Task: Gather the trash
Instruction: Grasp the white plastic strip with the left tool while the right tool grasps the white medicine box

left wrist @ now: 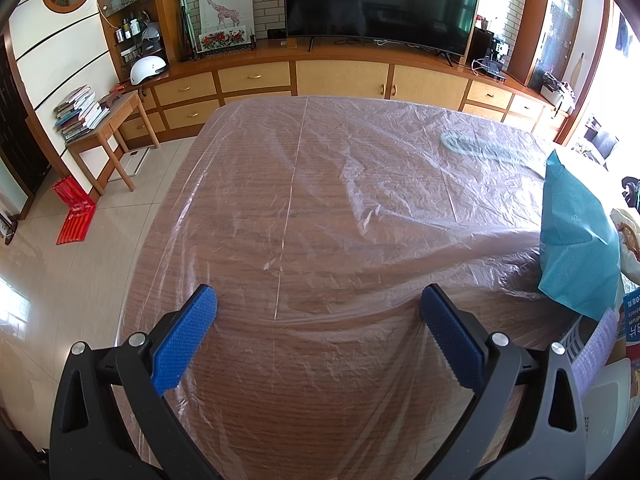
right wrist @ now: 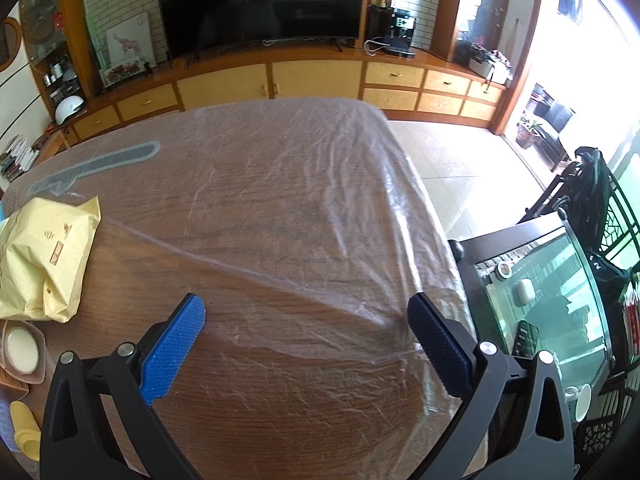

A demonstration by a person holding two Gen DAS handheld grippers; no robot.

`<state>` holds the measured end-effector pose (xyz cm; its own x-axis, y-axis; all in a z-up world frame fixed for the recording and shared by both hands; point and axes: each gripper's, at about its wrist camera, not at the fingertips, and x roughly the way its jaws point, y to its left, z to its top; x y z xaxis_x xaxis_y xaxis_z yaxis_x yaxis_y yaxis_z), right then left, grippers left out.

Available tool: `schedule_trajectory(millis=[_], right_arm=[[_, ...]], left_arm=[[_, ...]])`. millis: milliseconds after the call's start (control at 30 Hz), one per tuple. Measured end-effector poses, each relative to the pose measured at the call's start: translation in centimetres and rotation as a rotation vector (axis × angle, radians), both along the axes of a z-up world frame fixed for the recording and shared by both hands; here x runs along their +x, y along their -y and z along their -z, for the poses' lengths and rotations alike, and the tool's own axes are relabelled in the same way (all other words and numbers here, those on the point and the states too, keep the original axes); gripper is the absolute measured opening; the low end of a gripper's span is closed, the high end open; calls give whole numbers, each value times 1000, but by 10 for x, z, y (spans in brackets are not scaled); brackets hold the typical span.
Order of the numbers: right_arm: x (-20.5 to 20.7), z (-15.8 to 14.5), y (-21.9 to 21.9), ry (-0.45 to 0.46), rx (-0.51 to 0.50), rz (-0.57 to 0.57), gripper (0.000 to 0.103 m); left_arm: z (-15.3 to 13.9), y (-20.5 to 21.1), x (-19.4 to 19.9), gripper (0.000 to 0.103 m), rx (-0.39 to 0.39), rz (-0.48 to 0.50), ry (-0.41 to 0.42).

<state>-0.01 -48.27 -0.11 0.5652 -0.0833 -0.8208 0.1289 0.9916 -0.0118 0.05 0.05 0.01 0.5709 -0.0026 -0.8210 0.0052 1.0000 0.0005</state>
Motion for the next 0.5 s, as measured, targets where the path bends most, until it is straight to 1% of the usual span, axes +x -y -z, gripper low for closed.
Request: schedule_trajectory(millis=[100,133,167,233,267,400,500], right_arm=[[-3,-16,6,15,-6,17,99],[-4,-25,7,27,-6,20,99],[-4,-26,3,35,-7,22,99],[-8,-38,1,66,1,21,99],[-11,-50,-3,85,19,11,99],[-17,-81,-30,130,76,-74,99],[-24,-99,-61,146,108,-170,99]], left_arm=[[-5,-2,-1,101,-1,3,-14],[-6,-1,2,101,3,3,-4],[-13,-1,2,101,9,4,16],[-32,-2,-1,101,-1,10,57],[-38,-3,-5,101,-8,13,69],[-72,6,-28,101,-47,61,131],[-86,17,-46,101,-76,122,151]])
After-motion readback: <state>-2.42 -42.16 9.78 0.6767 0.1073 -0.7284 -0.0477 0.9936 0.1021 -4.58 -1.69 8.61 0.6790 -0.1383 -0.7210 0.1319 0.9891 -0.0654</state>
